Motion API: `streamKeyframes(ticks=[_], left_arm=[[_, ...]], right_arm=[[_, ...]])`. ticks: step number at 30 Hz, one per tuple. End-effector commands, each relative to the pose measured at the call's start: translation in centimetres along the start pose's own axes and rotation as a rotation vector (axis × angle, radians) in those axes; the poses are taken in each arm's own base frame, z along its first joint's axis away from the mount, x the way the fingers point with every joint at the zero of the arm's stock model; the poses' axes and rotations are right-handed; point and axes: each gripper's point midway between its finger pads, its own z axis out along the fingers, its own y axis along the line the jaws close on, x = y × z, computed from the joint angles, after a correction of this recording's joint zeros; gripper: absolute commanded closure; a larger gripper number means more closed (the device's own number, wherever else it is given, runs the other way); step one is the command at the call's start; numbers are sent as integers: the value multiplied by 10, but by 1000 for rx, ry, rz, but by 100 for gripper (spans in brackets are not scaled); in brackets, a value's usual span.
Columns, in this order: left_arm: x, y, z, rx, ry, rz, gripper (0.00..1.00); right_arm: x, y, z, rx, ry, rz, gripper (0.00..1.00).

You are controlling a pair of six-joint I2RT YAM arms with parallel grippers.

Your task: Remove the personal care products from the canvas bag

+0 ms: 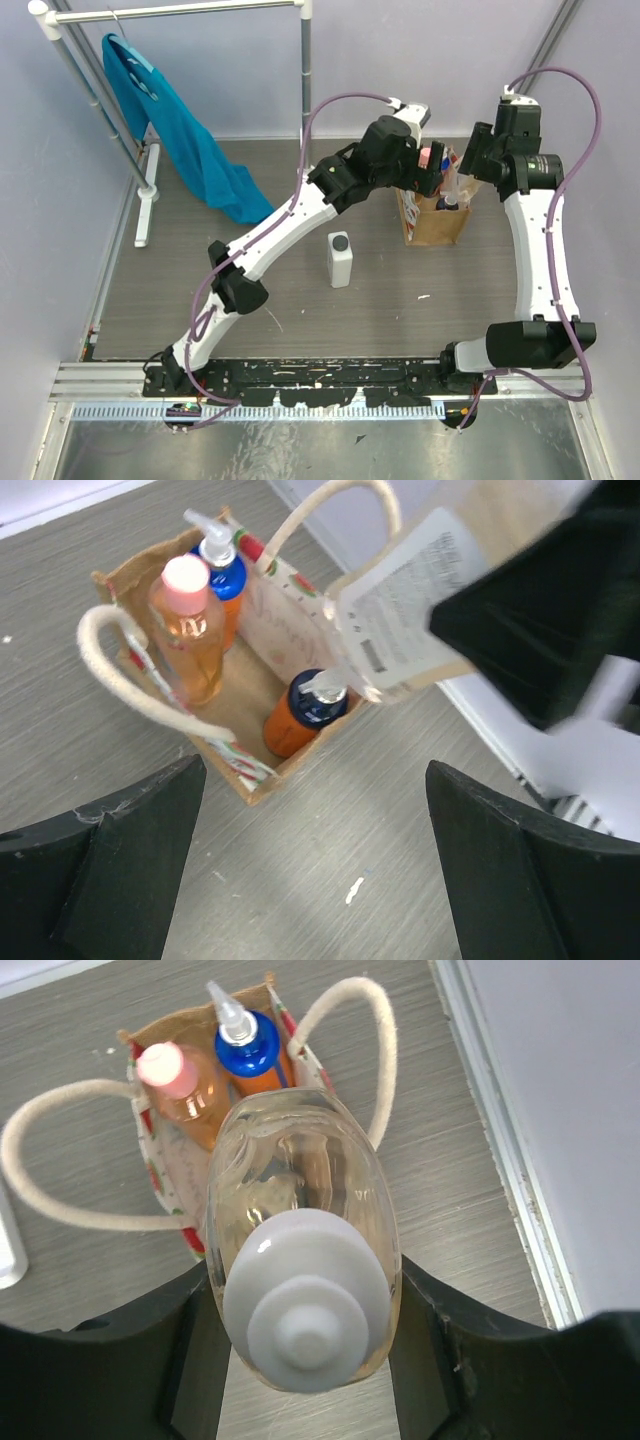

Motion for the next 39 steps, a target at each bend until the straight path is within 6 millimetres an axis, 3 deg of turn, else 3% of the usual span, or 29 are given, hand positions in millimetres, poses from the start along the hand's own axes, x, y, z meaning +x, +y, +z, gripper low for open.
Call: streamKeyframes(ticks=[1,5,9,12,19,26,33,39], left_arm=[[17,35,8,-126,28,53,2],[12,64,-14,-275,12,57,1],[-2,86,-44,-394,-31,54,1],[-10,100,-67,-463,-55,43,1],[-21,114,-106,-501,-84,13,1],[-27,136,-139,-499,-101,-77,1],[-15,154,-152,-521,-80,-85,1],[-9,158,-127,-444,-30,-100,2]], right_arm=[[-83,24,-92,-221,-349,71,70],[-81,44,-123,-366,-331,30,70],[-56,58,-129,-426,-256,-7,70],[-24,75,-120,-486,-171,0,70],[72,132,-96,-531,-1,-66,71],[144,153,-61,-456,76,-99,73],[186,168,-33,-420,88,-108,73],[216,183,-24,-418,128,-148,72]])
